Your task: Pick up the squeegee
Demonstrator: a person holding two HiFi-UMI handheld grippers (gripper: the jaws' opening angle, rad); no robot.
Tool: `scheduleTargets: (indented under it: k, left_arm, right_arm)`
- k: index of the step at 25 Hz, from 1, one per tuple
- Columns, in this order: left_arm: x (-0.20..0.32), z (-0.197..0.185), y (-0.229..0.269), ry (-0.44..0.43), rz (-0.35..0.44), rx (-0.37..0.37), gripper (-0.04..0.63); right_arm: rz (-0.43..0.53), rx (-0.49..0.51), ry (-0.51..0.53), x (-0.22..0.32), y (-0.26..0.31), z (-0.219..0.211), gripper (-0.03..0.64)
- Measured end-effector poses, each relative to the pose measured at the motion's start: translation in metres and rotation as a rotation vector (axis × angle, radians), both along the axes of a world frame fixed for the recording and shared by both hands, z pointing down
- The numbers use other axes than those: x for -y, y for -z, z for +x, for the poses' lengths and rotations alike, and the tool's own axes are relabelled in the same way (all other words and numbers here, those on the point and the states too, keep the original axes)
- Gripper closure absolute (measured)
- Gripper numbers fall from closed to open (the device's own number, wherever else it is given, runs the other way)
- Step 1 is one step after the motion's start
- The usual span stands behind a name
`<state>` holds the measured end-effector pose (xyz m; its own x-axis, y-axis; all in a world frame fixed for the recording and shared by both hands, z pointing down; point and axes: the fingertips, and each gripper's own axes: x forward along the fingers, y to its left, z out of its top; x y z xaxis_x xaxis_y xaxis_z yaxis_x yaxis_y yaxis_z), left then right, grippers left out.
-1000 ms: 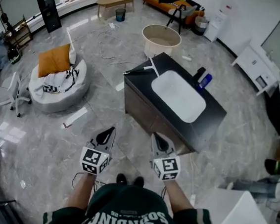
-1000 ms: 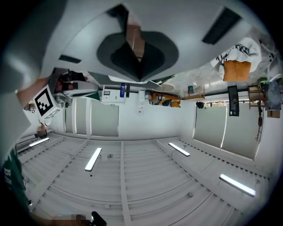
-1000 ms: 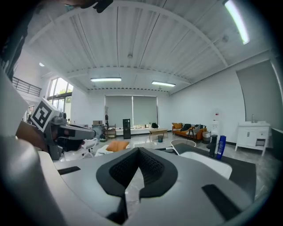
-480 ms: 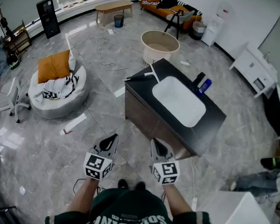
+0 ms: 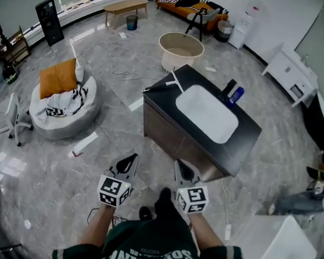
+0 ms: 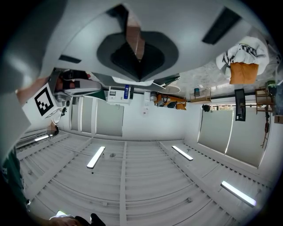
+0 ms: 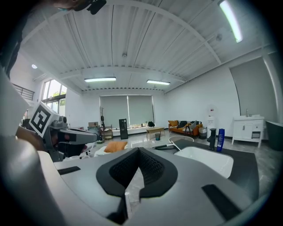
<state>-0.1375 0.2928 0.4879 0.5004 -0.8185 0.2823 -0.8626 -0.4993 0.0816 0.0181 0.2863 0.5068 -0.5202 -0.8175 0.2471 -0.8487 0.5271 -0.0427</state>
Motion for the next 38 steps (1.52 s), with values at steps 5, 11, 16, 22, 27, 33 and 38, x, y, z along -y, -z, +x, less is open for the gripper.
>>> scheduleTargets:
  k: [5, 11, 16, 22, 27, 33, 38]
  left_arm:
    - [0.016, 0.0, -0.005, -0.012, -0.008, -0.001, 0.594]
    - [0.049, 0.0, -0.013, -0.012, -0.016, 0.004, 0.594]
    - [0.095, 0.005, -0.02, -0.016, -0.022, 0.017, 0.594]
    - [0.167, 0.011, -0.021, -0.007, -0.036, 0.02, 0.594]
    - [0.232, 0.019, -0.017, 0.018, -0.049, 0.022, 0.594]
    - [0.303, 0.03, -0.019, 0.055, -0.063, 0.026, 0.594]
    - [0.351, 0.042, -0.017, 0.079, -0.062, 0.016, 0.594]
  right_arm:
    - [-0.004, 0.003, -0.002, 0.014, -0.001, -0.005, 0.617]
    - [0.007, 0.002, -0.004, 0.047, -0.006, -0.004, 0.617]
    - [0.004, 0.007, -0.007, 0.094, -0.011, 0.0, 0.617]
    - [-0.014, 0.01, -0.005, 0.166, -0.01, 0.004, 0.617]
    - [-0.035, 0.023, 0.013, 0.234, -0.006, 0.009, 0.617]
    - [-0.048, 0.028, 0.057, 0.307, -0.003, 0.014, 0.617]
    - [-0.061, 0.05, 0.085, 0.351, -0.002, 0.014, 0.617]
